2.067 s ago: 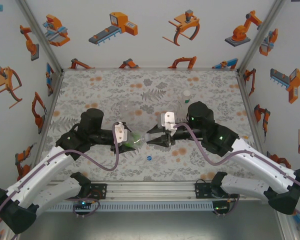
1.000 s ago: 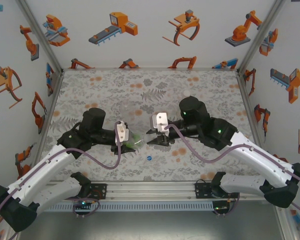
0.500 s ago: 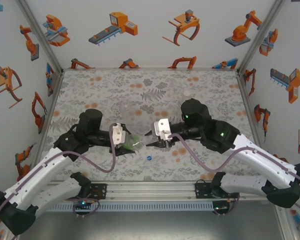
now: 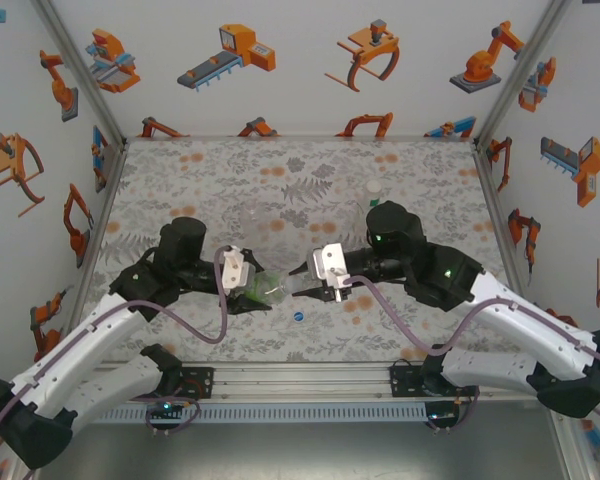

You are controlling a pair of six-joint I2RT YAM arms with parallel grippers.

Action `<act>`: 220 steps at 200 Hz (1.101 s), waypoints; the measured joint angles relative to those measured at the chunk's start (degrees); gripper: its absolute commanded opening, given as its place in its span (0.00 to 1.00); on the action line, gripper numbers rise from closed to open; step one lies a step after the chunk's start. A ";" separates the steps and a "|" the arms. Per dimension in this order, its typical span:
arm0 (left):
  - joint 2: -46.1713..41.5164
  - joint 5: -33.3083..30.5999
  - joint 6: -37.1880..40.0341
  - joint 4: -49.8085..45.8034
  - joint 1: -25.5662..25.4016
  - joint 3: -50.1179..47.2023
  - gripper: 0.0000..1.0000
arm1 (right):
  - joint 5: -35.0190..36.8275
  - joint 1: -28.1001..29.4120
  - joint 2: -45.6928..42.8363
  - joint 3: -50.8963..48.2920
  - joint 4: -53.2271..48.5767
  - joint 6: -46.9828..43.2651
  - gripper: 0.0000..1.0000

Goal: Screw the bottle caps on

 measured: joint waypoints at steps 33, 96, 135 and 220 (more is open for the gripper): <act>0.68 0.20 -0.57 -0.83 0.04 0.02 0.00 | 0.44 0.00 0.57 0.11 -0.63 -0.20 0.00; 1.68 1.70 -0.94 -2.08 0.11 0.55 0.00 | 1.49 0.92 1.97 2.56 -4.09 -2.29 0.00; 1.79 3.10 -0.70 -3.30 0.37 0.55 0.00 | 1.49 1.66 2.19 2.71 -4.63 -3.78 0.00; 1.57 8.07 0.90 -3.34 0.81 0.55 0.00 | -1.11 2.69 1.03 1.77 -2.08 -4.79 0.00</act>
